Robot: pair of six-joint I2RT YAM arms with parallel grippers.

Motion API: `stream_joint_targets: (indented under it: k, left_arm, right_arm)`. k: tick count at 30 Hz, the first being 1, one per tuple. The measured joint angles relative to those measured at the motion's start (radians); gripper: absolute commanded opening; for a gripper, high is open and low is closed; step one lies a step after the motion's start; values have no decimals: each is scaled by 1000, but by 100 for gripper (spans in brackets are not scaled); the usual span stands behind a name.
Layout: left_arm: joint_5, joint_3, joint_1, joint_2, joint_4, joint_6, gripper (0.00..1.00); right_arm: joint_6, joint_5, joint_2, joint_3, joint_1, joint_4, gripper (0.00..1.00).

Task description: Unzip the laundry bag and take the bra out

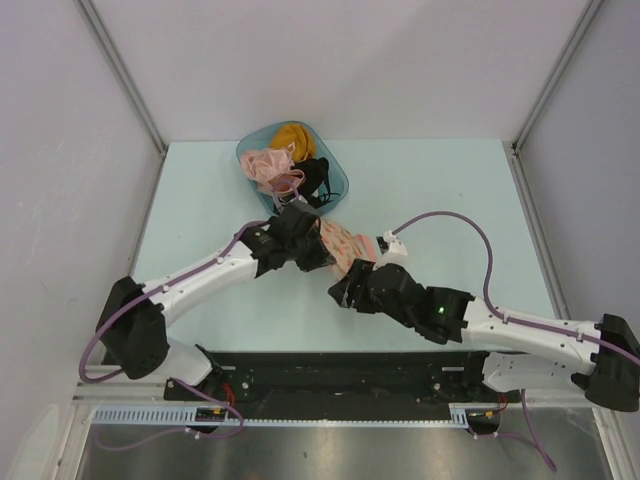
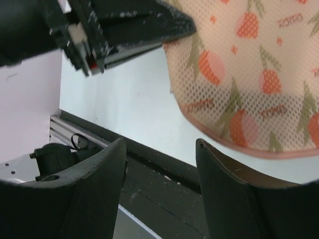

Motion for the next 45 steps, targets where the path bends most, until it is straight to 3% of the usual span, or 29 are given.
stream_joint_targets:
  k: [14, 21, 23, 36, 45]
  left_arm:
    - [8, -27, -1, -54, 3, -29, 1]
    - [11, -27, -1, -61, -5, -52, 1]
    - [11, -27, -1, -71, -5, -60, 0]
    - [11, -29, -2, -118, -32, -70, 1]
    - [13, -48, -3, -121, -27, -72, 0]
  right_arm:
    - [-41, -135, 93, 2, -36, 136, 66]
    - [-35, -115, 82, 2, -30, 133, 76]
    - [-34, -94, 73, 2, -21, 127, 84]
    - [-45, -22, 69, 2, 17, 159, 84]
    - [-77, 25, 69, 2, 7, 182, 75]
